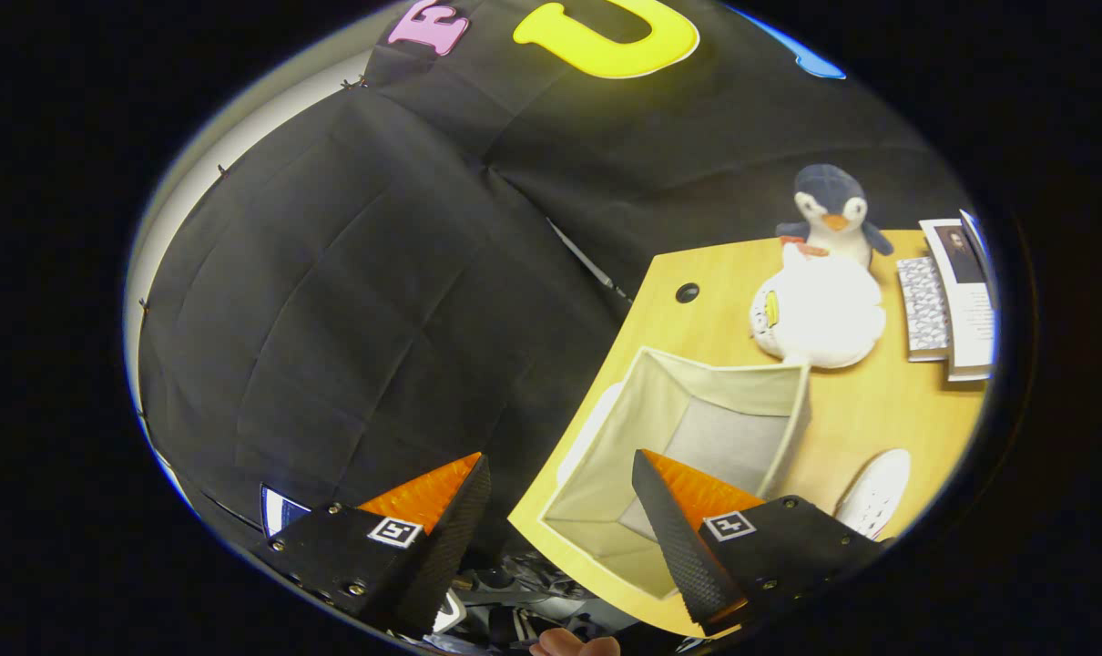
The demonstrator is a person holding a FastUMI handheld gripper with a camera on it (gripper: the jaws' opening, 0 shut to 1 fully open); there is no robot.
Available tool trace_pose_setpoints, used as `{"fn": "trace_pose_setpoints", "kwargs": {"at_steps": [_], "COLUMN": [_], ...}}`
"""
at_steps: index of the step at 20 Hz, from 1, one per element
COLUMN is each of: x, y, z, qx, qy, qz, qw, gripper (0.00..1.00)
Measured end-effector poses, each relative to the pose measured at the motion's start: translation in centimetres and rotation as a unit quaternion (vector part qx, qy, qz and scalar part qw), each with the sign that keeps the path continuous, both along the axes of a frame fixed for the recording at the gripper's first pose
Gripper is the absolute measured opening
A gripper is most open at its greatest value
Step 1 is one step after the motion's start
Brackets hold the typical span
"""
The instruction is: Open the storage box then place both shoes into the box .Put the left shoe in first, then the right shoe, with the right side of both shoes facing outward in a uniform manner.
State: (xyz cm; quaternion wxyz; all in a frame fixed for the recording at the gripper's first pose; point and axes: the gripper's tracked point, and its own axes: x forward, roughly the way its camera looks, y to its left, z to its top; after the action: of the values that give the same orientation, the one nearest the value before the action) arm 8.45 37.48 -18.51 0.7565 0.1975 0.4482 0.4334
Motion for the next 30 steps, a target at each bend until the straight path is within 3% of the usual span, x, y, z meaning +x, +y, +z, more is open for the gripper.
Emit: {"fn": "trace_pose_setpoints", "kwargs": {"at_steps": [10, 15, 22, 26, 30], "x": [0.6, -0.5, -3.3, -3.9, -4.0], "y": [-14.9, -20.7, -24.6, -25.7, -25.5], "z": [-5.1, -9.8, -15.7, -18.7, -21.3], "qx": [-0.106, -0.175, -0.235, -0.278, -0.305], "qy": [-0.006, 0.019, 0.074, 0.074, 0.085], "qz": [-0.074, -0.083, -0.066, -0.047, -0.056], "qw": [0.992, 0.981, 0.967, 0.957, 0.947], "gripper": [0.96, 0.97, 0.96, 0.96, 0.96]}}
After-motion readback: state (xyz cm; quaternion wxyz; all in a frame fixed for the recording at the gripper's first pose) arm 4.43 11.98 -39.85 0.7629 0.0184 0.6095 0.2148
